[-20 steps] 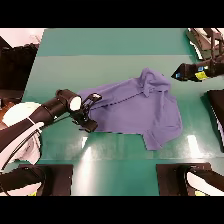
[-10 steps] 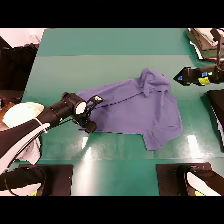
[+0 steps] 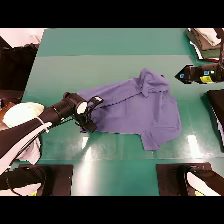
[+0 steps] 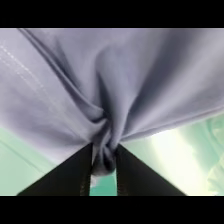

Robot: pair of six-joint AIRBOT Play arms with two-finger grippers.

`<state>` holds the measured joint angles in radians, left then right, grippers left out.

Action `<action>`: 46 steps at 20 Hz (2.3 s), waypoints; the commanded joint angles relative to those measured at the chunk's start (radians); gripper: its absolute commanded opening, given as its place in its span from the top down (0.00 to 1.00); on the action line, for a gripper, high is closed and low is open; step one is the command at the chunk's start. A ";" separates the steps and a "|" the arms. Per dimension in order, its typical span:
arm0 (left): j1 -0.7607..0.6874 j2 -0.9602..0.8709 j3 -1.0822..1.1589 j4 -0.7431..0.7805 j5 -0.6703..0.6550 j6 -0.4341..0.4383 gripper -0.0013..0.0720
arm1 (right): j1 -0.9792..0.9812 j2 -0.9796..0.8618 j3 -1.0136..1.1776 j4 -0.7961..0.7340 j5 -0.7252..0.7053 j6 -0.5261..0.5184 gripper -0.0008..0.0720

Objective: Fold the shirts.

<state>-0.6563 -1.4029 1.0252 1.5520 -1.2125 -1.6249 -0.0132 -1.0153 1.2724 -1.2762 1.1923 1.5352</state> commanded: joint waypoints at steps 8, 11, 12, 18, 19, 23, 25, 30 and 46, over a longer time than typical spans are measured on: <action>0.001 0.138 0.032 0.010 -0.041 0.017 0.94 | -0.064 0.002 -0.142 0.005 0.145 0.000 0.29; 0.001 0.137 0.029 0.009 -0.076 0.019 0.27 | -0.108 0.003 -0.238 0.087 0.143 -0.010 0.30; 0.002 0.138 0.029 0.014 -0.080 0.019 0.22 | -0.121 0.003 -0.258 0.117 0.142 -0.029 0.30; 0.068 0.134 0.008 -0.031 -0.022 0.001 0.22 | -0.145 0.003 -0.283 0.159 0.138 -0.052 0.30; 0.067 0.134 -0.024 -0.059 0.003 0.001 0.27 | -0.145 0.003 -0.283 0.159 0.138 -0.052 0.30; 0.065 0.134 -0.155 -0.129 0.111 0.001 0.32 | -0.145 0.003 -0.283 0.160 0.135 -0.052 0.30; 0.065 0.134 -0.177 -0.106 0.113 0.001 0.32 | -0.145 0.003 -0.283 0.159 0.135 -0.052 0.30; 0.065 0.136 -0.158 -0.090 0.113 -0.002 0.32 | -0.145 0.003 -0.283 0.159 0.135 -0.052 0.30; 0.065 0.154 -0.090 -0.056 0.042 0.002 0.94 | -0.146 0.005 -0.283 0.159 0.159 -0.052 0.39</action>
<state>-0.5922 -1.2617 0.8951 1.4704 -1.1099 -1.6257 -0.1577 -1.0122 0.9897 -1.1168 1.3312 1.4830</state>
